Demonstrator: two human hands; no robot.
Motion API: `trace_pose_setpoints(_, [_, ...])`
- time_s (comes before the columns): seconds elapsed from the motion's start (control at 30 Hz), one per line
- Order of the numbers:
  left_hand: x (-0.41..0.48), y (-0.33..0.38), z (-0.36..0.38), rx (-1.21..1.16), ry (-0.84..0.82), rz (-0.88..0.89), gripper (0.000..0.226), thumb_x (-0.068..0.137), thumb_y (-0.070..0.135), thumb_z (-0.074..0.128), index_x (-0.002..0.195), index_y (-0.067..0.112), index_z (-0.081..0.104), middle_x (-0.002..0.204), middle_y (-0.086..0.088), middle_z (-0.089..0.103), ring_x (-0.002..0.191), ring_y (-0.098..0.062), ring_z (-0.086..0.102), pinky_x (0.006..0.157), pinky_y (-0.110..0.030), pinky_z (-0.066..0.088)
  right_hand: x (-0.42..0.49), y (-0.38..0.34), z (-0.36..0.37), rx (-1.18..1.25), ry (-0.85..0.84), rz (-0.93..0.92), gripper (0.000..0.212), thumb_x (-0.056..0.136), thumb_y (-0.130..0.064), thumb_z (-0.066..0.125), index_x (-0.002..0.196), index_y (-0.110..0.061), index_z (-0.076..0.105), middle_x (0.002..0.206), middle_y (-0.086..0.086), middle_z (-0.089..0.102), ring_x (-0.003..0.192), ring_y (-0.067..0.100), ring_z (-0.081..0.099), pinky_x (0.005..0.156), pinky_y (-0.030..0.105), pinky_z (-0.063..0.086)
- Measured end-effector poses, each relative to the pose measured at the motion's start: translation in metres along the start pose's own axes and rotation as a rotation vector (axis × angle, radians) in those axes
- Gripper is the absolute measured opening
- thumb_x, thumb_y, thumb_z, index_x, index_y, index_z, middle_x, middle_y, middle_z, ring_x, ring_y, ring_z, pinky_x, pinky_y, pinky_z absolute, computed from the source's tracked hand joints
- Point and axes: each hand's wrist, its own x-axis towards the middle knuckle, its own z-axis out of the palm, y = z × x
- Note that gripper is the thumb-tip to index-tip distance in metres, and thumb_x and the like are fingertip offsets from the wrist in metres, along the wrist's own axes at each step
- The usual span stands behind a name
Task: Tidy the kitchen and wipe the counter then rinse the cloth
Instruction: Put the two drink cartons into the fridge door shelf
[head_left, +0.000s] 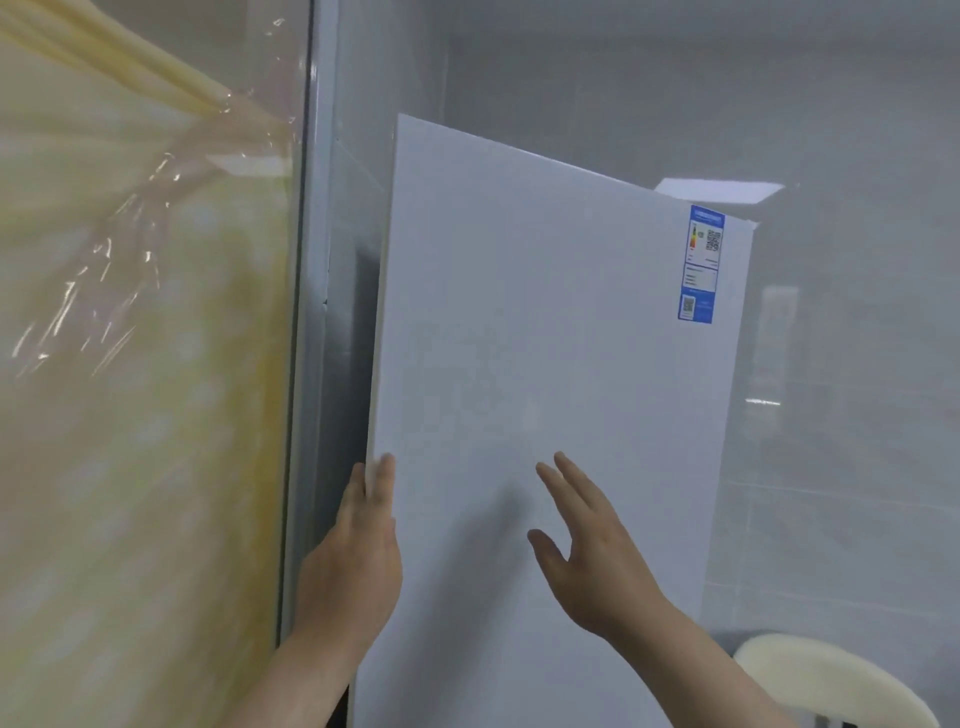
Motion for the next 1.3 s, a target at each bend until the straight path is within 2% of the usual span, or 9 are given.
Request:
trace_pose_setpoints(0.1, [0.018, -0.020, 0.025, 0.100, 0.057, 0.155, 0.081, 0.074, 0.019, 0.081, 0.144, 0.021, 0.042, 0.156, -0.023, 0.026, 0.112, -0.043, 0.062, 0.052, -0.040, 0.057, 0.030, 0.010, 0.022, -0.079, 0.035, -0.043, 0.066, 0.099, -0.033, 0.049, 0.154, -0.037, 0.013, 0.157, -0.024, -0.008, 0.143, -0.009, -0.012, 0.114, 0.014, 0.001])
trace_pose_setpoints(0.17, [0.030, -0.032, 0.044, 0.121, 0.077, 0.164, 0.091, 0.061, 0.025, 0.089, 0.141, 0.014, 0.047, 0.153, -0.027, 0.030, 0.114, -0.046, 0.058, 0.053, -0.043, 0.058, 0.046, 0.020, 0.039, -0.187, 0.097, -0.069, 0.063, 0.096, -0.037, 0.044, 0.154, -0.032, 0.020, 0.162, -0.013, 0.000, 0.148, 0.001, -0.005, 0.118, 0.023, 0.010])
trace_pose_setpoints(0.27, [0.047, -0.047, 0.072, 0.087, 0.116, 0.222, 0.081, 0.069, 0.033, 0.080, 0.140, 0.015, 0.047, 0.154, -0.023, 0.031, 0.123, -0.047, 0.049, 0.064, -0.050, 0.058, 0.069, 0.036, 0.060, -0.307, 0.151, -0.112, 0.063, 0.090, -0.038, 0.042, 0.150, -0.021, 0.033, 0.160, 0.007, 0.026, 0.148, 0.025, 0.020, 0.114, 0.036, 0.025])
trace_pose_setpoints(0.4, [0.065, -0.064, 0.099, 0.099, 0.159, 0.312, 0.066, 0.082, 0.054, 0.050, 0.140, 0.021, 0.045, 0.153, -0.013, 0.034, 0.132, -0.048, 0.036, 0.077, -0.057, 0.055, 0.090, 0.056, 0.085, -0.446, 0.229, -0.142, 0.057, 0.094, -0.037, 0.038, 0.148, -0.019, 0.037, 0.158, 0.010, 0.030, 0.145, 0.030, 0.026, 0.111, 0.046, 0.024])
trace_pose_setpoints(0.57, [0.084, -0.082, 0.117, 0.084, 0.038, 0.294, 0.104, 0.061, 0.039, 0.090, 0.147, 0.021, 0.036, 0.162, -0.008, 0.016, 0.142, -0.042, 0.019, 0.093, -0.049, 0.047, 0.106, 0.065, 0.101, -0.543, 0.227, -0.124, 0.062, 0.088, -0.039, 0.044, 0.146, -0.018, 0.041, 0.156, 0.012, 0.034, 0.144, 0.032, 0.028, 0.112, 0.053, 0.023])
trace_pose_setpoints(0.83, [0.108, -0.099, 0.136, 0.046, -0.041, 0.275, 0.101, 0.070, 0.041, 0.085, 0.151, 0.024, 0.028, 0.163, -0.007, 0.012, 0.146, -0.034, 0.014, 0.080, -0.034, 0.058, 0.122, 0.082, 0.113, -0.642, 0.166, -0.109, 0.061, 0.089, -0.036, 0.042, 0.147, -0.017, 0.039, 0.159, 0.010, 0.029, 0.146, 0.031, 0.025, 0.112, 0.057, 0.023])
trace_pose_setpoints(0.93, [0.113, -0.101, 0.140, 0.035, -0.044, 0.294, 0.104, 0.066, 0.039, 0.087, 0.150, 0.021, 0.030, 0.162, -0.010, 0.016, 0.145, -0.037, 0.016, 0.082, -0.038, 0.058, 0.124, 0.085, 0.118, -0.659, 0.168, -0.093, 0.063, 0.089, -0.035, 0.042, 0.148, -0.016, 0.038, 0.159, 0.011, 0.029, 0.147, 0.031, 0.024, 0.113, 0.058, 0.023])
trace_pose_setpoints(1.1, [0.113, -0.100, 0.147, 0.089, 0.002, 0.351, 0.109, 0.062, 0.031, 0.091, 0.149, 0.010, 0.029, 0.157, -0.020, 0.026, 0.146, -0.037, 0.016, 0.119, -0.045, 0.018, 0.124, 0.091, 0.123, -0.667, 0.186, -0.103, 0.064, 0.090, -0.034, 0.040, 0.151, -0.017, 0.034, 0.161, 0.009, 0.023, 0.148, 0.030, 0.020, 0.114, 0.056, 0.020])
trace_pose_setpoints(1.3, [0.100, -0.079, 0.154, -0.041, 0.005, 0.515, 0.052, 0.082, 0.021, 0.048, 0.130, 0.005, 0.058, 0.149, -0.015, 0.043, 0.140, -0.030, 0.037, 0.117, -0.040, 0.018, 0.112, 0.092, 0.121, -0.544, 0.168, -0.128, 0.065, 0.085, -0.017, 0.052, 0.148, -0.016, 0.037, 0.160, 0.010, 0.027, 0.148, 0.029, 0.022, 0.117, 0.051, 0.019])
